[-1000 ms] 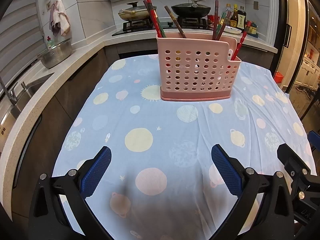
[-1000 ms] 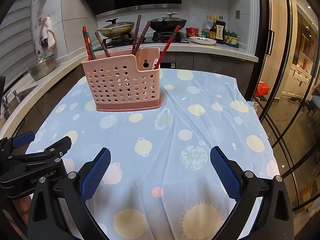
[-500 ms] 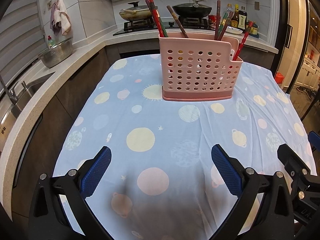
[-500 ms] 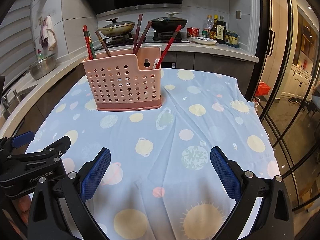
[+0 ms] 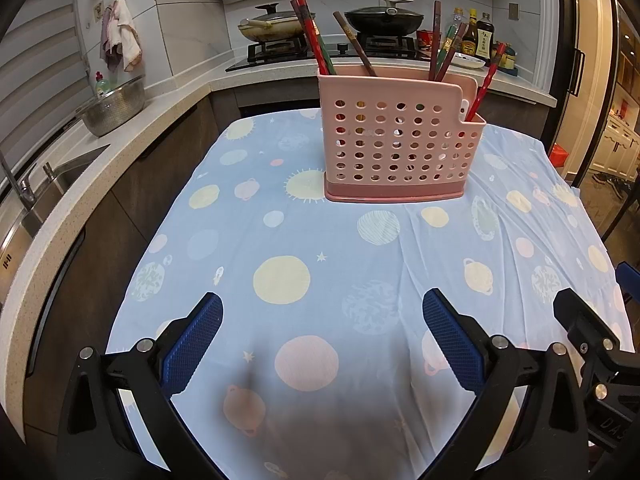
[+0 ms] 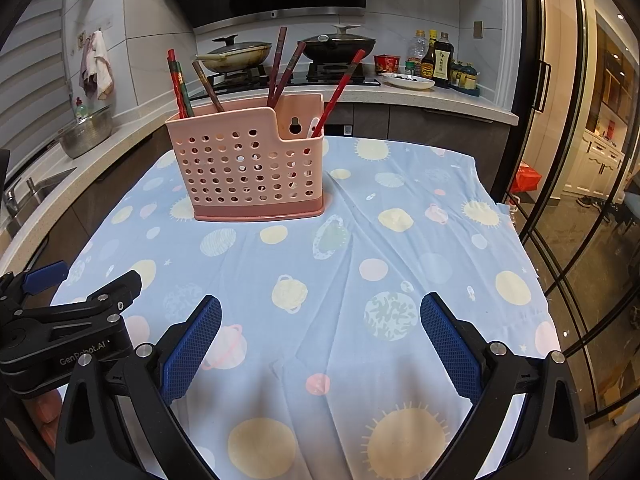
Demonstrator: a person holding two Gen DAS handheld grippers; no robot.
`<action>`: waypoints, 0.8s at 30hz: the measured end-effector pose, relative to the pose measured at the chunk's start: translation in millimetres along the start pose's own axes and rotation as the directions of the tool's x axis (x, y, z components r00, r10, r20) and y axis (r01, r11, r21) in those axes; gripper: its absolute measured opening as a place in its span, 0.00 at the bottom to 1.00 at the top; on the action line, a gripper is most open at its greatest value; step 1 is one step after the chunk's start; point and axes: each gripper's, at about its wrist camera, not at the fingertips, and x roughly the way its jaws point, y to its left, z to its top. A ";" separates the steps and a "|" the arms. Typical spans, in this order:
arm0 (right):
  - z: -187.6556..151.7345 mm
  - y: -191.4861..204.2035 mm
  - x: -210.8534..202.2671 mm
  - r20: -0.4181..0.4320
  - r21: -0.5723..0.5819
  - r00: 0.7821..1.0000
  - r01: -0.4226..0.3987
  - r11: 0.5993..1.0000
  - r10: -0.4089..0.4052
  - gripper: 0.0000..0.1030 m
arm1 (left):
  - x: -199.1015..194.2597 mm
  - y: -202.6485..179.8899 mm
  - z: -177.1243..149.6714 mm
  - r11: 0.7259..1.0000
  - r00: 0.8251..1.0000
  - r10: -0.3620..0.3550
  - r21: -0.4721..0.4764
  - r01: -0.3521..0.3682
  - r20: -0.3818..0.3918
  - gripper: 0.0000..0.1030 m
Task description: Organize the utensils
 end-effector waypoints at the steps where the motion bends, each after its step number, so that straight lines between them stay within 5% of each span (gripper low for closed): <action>1: 0.0 0.1 -0.1 0.001 0.000 1.000 0.001 1.000 -0.001 0.93 | -0.2 0.0 0.1 1.000 1.000 -0.001 0.001 0.001 0.000 0.93; 24: -1.1 -2.4 4.2 0.000 0.006 1.000 -0.004 1.000 0.004 0.93 | 4.0 0.5 4.2 1.000 1.000 0.004 -0.006 -0.004 0.005 0.93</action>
